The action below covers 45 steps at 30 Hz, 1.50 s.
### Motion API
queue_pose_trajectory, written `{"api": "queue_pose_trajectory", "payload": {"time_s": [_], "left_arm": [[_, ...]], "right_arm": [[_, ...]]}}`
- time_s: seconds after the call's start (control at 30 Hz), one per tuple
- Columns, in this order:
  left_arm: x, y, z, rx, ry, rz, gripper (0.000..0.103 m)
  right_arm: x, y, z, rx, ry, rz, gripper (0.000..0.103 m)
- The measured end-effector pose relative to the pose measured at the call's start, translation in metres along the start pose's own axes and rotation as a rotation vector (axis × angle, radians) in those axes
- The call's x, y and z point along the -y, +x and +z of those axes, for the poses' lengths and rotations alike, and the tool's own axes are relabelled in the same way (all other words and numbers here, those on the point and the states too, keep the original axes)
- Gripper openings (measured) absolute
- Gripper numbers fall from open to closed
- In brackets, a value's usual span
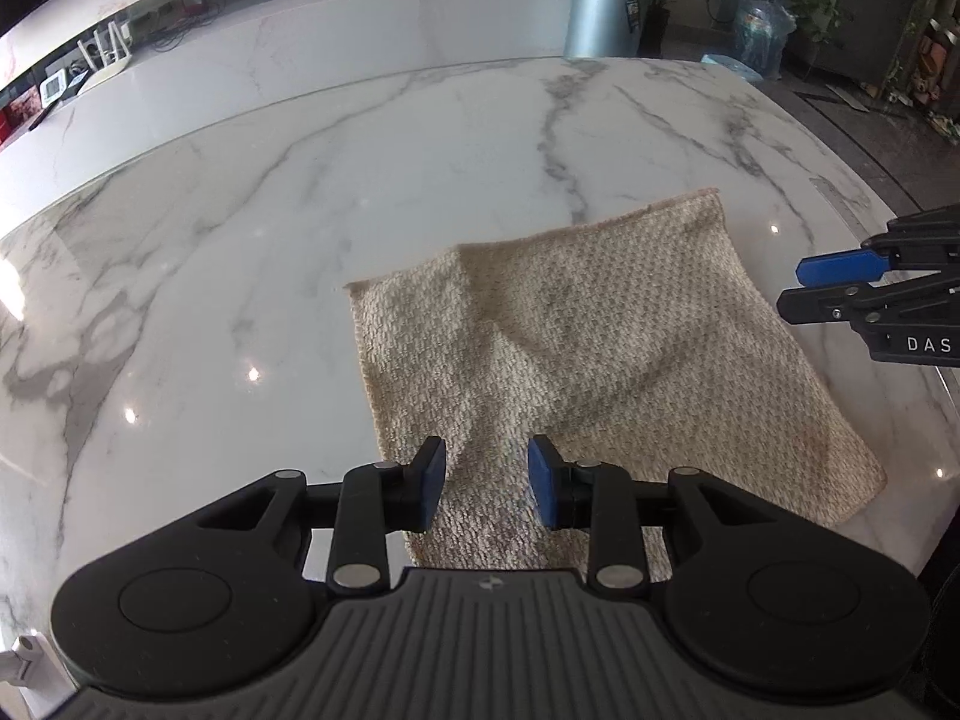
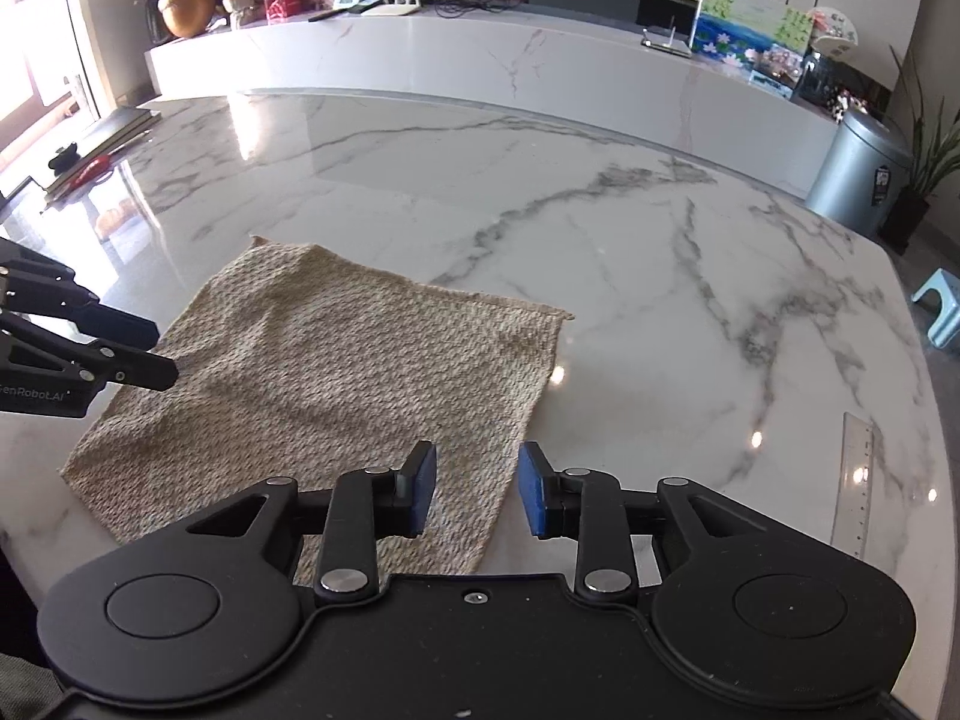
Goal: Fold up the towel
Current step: 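Lay the towel flat on the table and open both grippers, then grasp the towel edge with the right gripper and lift it toward the left gripper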
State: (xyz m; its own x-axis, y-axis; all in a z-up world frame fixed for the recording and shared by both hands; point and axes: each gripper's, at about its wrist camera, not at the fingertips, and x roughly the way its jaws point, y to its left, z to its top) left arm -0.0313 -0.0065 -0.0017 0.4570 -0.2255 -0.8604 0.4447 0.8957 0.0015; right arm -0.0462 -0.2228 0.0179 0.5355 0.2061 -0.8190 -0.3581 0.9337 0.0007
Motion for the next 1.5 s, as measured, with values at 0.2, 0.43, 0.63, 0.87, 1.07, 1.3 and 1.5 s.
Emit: {"api": "queue_pose_trajectory", "payload": {"time_s": [0.2, 0.43, 0.63, 0.87, 1.07, 1.3, 1.5], "left_arm": [[0.012, -0.02, -0.015, 0.005, 0.135, -0.015, 0.043], [0.026, -0.038, -0.036, 0.003, 0.279, -0.026, 0.044], [0.03, -0.044, -0.055, -0.025, 0.307, 0.006, 0.045], [0.011, -0.048, -0.066, -0.062, 0.154, -0.006, 0.045], [-0.008, -0.042, -0.074, -0.102, -0.045, -0.074, 0.045], [-0.022, -0.034, -0.074, -0.131, -0.194, -0.095, 0.044], [-0.031, -0.029, -0.07, -0.14, -0.273, -0.13, 0.043]], "right_arm": [[-0.016, -0.02, -0.016, -0.017, -0.118, 0.065, 0.034], [-0.032, -0.034, -0.038, -0.046, -0.274, 0.095, 0.034], [-0.04, -0.041, -0.055, -0.093, -0.294, 0.073, 0.034], [-0.042, -0.051, -0.069, -0.096, -0.202, 0.051, 0.034], [-0.031, -0.047, -0.073, -0.143, -0.035, 0.06, 0.034], [0.002, -0.036, -0.072, -0.184, 0.275, 0.151, 0.034], [0.012, -0.025, -0.071, -0.224, 0.407, 0.196, 0.034]]}}
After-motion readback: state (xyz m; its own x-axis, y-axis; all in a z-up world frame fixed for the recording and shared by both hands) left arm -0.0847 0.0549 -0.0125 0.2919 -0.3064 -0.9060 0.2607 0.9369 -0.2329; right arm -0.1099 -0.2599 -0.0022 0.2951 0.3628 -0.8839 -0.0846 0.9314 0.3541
